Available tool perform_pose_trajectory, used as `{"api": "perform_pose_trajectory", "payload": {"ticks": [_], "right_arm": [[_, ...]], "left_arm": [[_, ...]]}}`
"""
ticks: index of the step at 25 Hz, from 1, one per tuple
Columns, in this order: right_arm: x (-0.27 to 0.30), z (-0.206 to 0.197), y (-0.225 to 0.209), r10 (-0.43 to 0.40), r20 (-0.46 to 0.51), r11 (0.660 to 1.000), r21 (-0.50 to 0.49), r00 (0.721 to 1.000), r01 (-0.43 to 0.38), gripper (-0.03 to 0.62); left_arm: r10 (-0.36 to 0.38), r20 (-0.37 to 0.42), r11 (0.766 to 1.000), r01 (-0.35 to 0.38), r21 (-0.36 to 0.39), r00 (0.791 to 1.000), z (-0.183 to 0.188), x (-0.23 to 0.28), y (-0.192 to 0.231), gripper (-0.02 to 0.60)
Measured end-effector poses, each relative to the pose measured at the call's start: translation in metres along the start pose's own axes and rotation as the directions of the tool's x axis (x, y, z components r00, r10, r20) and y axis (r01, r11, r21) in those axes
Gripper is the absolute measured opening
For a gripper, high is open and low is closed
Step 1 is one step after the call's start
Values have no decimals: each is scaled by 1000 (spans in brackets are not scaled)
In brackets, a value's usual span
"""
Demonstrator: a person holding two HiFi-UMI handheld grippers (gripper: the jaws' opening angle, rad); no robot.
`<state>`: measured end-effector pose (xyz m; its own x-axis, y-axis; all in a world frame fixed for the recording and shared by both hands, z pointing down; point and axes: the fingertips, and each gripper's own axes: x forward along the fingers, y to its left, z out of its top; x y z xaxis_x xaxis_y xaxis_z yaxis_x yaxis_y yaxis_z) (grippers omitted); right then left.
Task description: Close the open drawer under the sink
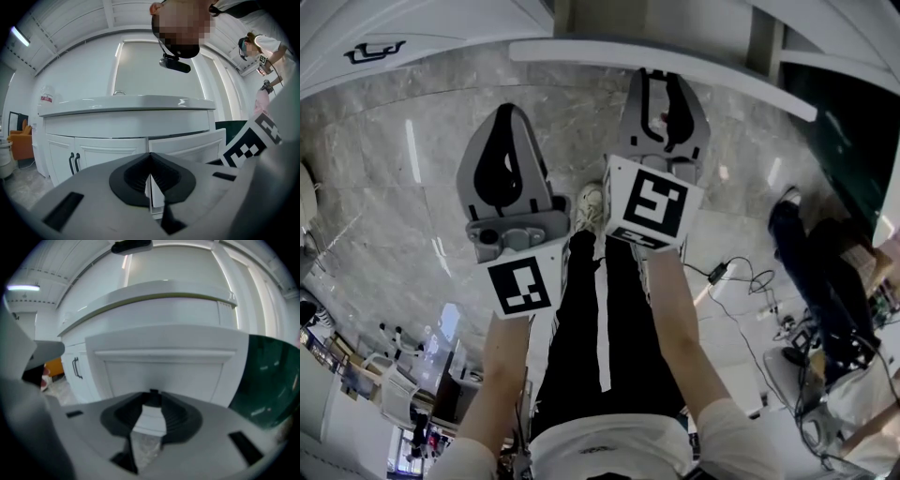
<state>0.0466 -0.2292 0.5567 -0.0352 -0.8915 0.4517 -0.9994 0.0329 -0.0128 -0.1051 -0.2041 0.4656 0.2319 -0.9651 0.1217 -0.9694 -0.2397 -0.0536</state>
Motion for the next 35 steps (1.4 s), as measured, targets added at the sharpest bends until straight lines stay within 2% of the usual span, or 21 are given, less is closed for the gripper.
{"api": "perform_pose_trajectory", "payload": {"ticks": [9, 16, 35], "right_arm": [[30, 19, -5, 23, 13, 999, -25, 1000, -22, 143], [57, 32, -10, 25, 16, 999, -41, 1000, -24, 143], [64, 33, -5, 66, 39, 997, -50, 997, -64, 146]], "left_arm": [[0, -46, 1000, 0, 2, 999, -14, -8, -8, 21], [8, -49, 1000, -8, 4, 999, -15, -2, -10, 20], [10, -37, 1000, -10, -15, 999, -12, 4, -17, 20]]}}
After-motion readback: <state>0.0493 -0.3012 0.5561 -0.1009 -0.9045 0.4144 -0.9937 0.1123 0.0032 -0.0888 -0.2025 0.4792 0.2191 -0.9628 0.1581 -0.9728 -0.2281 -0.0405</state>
